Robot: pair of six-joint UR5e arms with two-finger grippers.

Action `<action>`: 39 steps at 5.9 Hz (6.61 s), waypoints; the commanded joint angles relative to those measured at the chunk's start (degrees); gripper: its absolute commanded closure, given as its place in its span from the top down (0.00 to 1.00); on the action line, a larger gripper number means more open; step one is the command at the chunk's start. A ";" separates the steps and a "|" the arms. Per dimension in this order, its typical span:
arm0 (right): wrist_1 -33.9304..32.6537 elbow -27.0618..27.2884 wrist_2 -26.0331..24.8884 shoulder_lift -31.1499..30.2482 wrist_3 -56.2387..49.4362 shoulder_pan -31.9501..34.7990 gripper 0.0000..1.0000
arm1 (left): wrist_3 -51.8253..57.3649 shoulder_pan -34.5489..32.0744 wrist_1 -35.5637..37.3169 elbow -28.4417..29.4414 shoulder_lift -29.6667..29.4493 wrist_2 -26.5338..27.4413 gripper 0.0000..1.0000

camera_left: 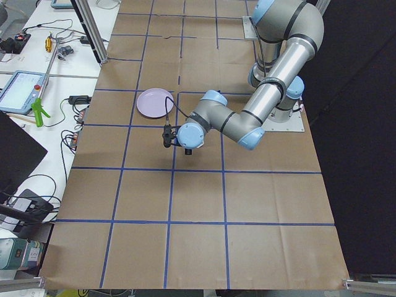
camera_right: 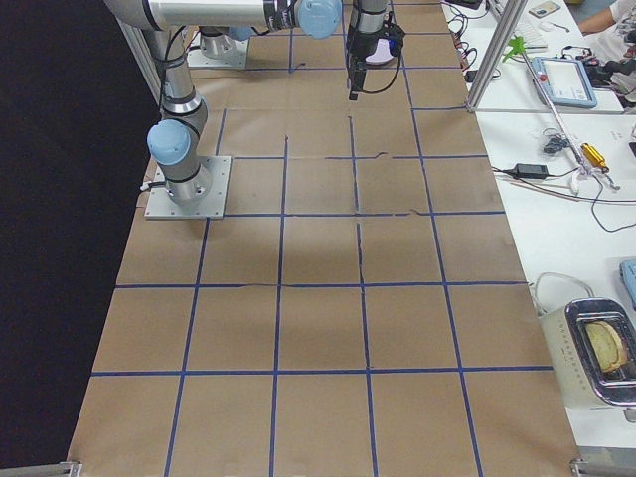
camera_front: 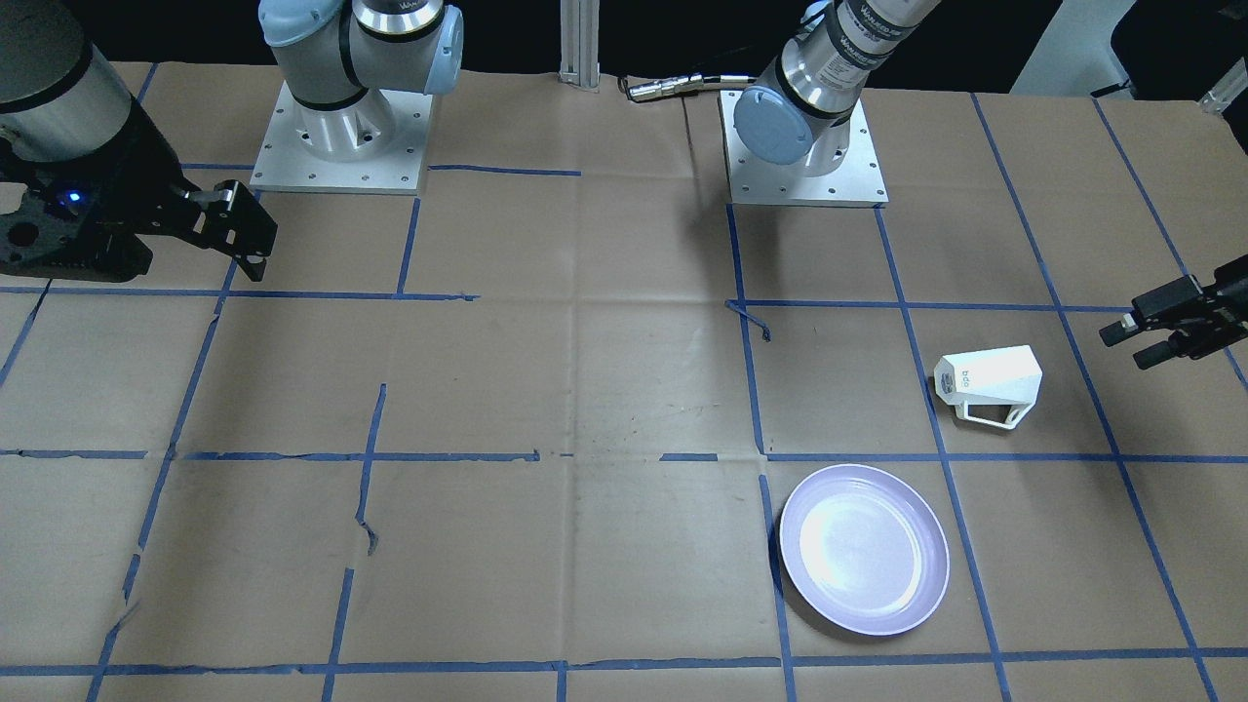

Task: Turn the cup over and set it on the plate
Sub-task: 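Lower the left gripper beside the mug and grasp its base, then lift the mug with the left gripper and swing it upright over the plate, then lower the upright mug onto the lavender plate with the left gripper, then open the left gripper and raise it away from the mug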

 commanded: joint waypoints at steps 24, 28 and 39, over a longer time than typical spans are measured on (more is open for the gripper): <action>0.01 0.00 0.00 0.00 0.00 0.00 1.00 | -28.15 -47.65 23.05 5.91 -2.23 25.16 0.00; 0.01 0.00 0.00 0.00 0.00 0.00 1.00 | -27.97 -50.59 31.52 1.77 -4.88 30.05 0.00; 0.01 0.00 0.00 0.00 0.00 0.00 1.00 | -45.23 -51.90 14.60 4.04 7.83 23.40 0.99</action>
